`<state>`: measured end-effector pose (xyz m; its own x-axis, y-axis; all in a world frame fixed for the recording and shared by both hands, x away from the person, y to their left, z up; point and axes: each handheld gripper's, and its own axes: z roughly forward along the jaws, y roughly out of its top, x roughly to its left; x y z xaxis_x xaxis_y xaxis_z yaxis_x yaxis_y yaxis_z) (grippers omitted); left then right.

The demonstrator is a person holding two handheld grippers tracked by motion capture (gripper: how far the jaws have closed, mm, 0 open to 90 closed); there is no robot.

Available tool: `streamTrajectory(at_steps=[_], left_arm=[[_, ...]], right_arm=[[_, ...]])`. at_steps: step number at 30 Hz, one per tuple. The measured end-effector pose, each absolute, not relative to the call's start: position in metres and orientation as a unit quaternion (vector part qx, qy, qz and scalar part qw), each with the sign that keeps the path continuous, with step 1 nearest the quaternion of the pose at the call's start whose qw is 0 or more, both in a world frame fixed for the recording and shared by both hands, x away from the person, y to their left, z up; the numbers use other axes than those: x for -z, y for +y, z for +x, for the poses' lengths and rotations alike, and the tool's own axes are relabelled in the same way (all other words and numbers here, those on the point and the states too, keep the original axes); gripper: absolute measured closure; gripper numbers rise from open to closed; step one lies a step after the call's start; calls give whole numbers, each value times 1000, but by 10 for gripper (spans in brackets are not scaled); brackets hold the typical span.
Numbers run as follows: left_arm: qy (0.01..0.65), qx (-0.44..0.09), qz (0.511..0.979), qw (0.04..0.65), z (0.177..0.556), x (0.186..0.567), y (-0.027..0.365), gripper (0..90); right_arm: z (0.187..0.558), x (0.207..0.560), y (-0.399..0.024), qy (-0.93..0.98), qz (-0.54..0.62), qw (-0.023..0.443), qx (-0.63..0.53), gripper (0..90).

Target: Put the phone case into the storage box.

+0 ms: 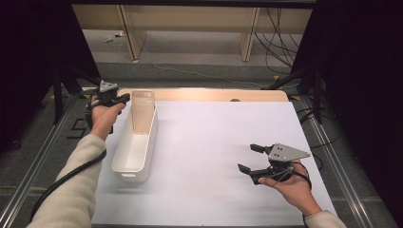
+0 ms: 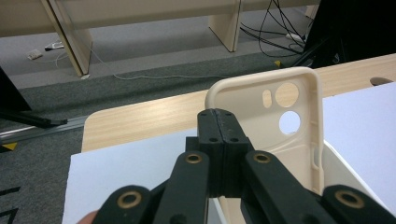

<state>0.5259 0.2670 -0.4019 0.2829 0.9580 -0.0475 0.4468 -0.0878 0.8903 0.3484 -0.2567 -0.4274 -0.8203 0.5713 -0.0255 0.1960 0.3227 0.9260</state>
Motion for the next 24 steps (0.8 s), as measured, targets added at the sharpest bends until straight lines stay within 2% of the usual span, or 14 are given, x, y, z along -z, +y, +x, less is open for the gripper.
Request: streamTrajectory(at_steps=[6,15,19,24], left_arm=[[515,-295,677,435,524,401,266,881],[494,-293,683,451,512,394,265,781],[495,-281,688,450,507,391,263,613],[501,-289,678,454,502,387,262,456]], right_arm=[[348,427,-257,793,243,177,-530,177],[348,427,-257,793,243,178,-530,177],[348,427,-256,793,243,178,-530,177],[348,427,-257,793,243,180,-530,177]])
